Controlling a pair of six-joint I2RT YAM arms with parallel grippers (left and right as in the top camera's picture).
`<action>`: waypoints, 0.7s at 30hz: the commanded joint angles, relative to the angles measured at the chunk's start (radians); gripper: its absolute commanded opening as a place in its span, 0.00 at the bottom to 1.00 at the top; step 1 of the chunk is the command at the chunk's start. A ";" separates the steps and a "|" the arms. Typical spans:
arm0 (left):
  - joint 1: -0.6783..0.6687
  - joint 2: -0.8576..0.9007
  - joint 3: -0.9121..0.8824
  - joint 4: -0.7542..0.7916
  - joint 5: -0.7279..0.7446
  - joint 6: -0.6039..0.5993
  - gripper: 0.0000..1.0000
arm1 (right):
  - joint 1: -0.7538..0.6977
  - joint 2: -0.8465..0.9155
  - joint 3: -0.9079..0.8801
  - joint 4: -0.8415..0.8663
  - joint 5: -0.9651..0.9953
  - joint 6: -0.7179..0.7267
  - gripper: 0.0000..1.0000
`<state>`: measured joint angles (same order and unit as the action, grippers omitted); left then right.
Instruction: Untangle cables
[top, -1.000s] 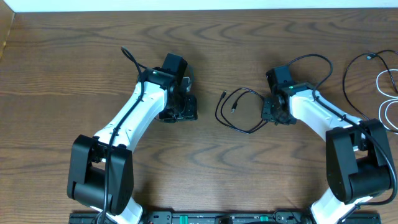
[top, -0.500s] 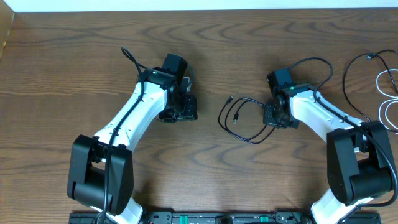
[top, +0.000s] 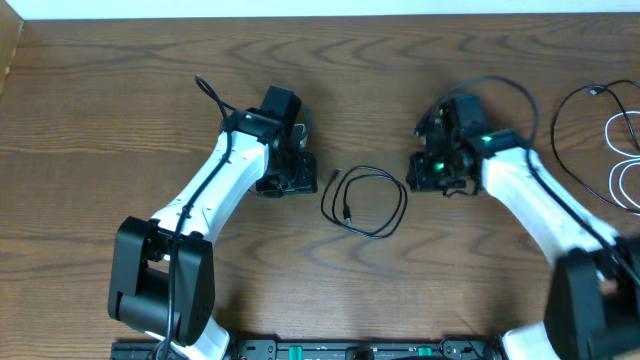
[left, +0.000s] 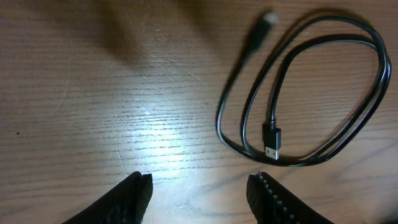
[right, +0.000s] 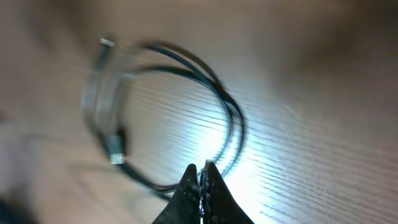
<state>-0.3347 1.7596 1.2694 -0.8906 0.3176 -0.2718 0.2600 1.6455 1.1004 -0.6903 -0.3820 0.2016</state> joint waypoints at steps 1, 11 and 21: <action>0.002 -0.015 -0.005 -0.006 0.014 0.009 0.55 | -0.003 -0.053 0.019 -0.014 -0.062 -0.042 0.01; 0.000 -0.015 -0.005 -0.013 0.065 0.010 0.67 | -0.003 -0.039 0.016 -0.043 -0.028 -0.043 0.22; -0.100 -0.014 -0.049 0.096 0.050 0.017 0.68 | -0.003 -0.039 0.016 -0.071 0.016 -0.042 0.22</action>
<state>-0.3939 1.7596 1.2556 -0.8207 0.3668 -0.2642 0.2600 1.6009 1.1152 -0.7460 -0.4023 0.1703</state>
